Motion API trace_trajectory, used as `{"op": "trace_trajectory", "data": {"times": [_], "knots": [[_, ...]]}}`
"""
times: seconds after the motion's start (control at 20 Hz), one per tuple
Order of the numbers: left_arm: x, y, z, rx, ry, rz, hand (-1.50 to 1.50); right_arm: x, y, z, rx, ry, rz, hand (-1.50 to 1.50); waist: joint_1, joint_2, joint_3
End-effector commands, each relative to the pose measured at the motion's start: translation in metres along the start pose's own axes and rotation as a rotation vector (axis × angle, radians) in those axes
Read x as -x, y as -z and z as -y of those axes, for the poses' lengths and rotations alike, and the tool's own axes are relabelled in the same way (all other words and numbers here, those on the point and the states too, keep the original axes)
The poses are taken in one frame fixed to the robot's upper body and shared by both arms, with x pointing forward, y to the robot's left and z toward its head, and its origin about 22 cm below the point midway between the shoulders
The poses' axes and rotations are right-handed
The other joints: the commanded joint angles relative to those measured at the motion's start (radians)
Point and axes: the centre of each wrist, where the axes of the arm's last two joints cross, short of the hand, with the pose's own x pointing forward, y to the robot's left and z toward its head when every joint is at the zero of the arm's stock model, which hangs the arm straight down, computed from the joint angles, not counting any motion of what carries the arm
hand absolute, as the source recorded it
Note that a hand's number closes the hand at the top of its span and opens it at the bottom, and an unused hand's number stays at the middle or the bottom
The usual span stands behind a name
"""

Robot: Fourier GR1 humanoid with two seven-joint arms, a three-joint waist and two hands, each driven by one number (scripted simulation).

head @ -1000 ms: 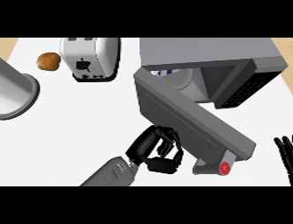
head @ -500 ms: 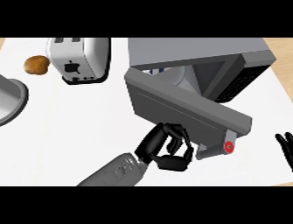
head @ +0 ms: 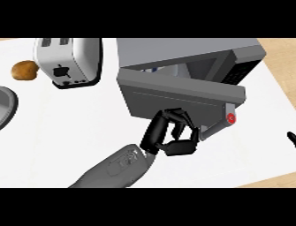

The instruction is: Pick up the milk, place it into the microwave and close the microwave

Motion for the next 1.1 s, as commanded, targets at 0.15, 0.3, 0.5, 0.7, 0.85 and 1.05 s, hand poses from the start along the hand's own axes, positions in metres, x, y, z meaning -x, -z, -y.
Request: {"op": "trace_trajectory", "data": {"times": [0.15, 0.3, 0.5, 0.7, 0.85, 1.05], "knots": [[-0.021, 0.033, -0.002, -0.124, 0.012, 0.005, -1.5, -0.011, 0.019, 0.012, -0.006, -0.016, 0.054, -1.5, -0.032, 0.011, 0.002], [-0.023, 0.044, -0.008, -0.186, 0.031, -0.029, -1.5, -0.025, 0.022, 0.025, -0.026, -0.134, 0.069, -1.5, -0.063, 0.012, 0.003], [-0.025, 0.05, -0.014, -0.262, -0.018, -0.062, -1.5, -0.065, 0.044, 0.051, -0.053, -0.457, 0.129, 1.5, -0.073, 0.025, -0.002], [-0.033, 0.056, -0.013, -0.307, -0.041, -0.037, -1.5, -0.068, 0.052, 0.055, -0.06, -0.498, 0.138, 1.5, -0.073, 0.033, 0.0], [-0.031, 0.058, -0.017, -0.338, -0.059, -0.048, -1.5, -0.072, 0.055, 0.062, -0.047, -0.535, 0.138, 1.5, -0.069, 0.038, 0.001], [-0.033, 0.059, -0.015, -0.35, -0.074, -0.057, -1.5, -0.073, 0.062, 0.065, -0.04, -0.552, 0.153, 1.5, -0.065, 0.042, 0.002]]}}
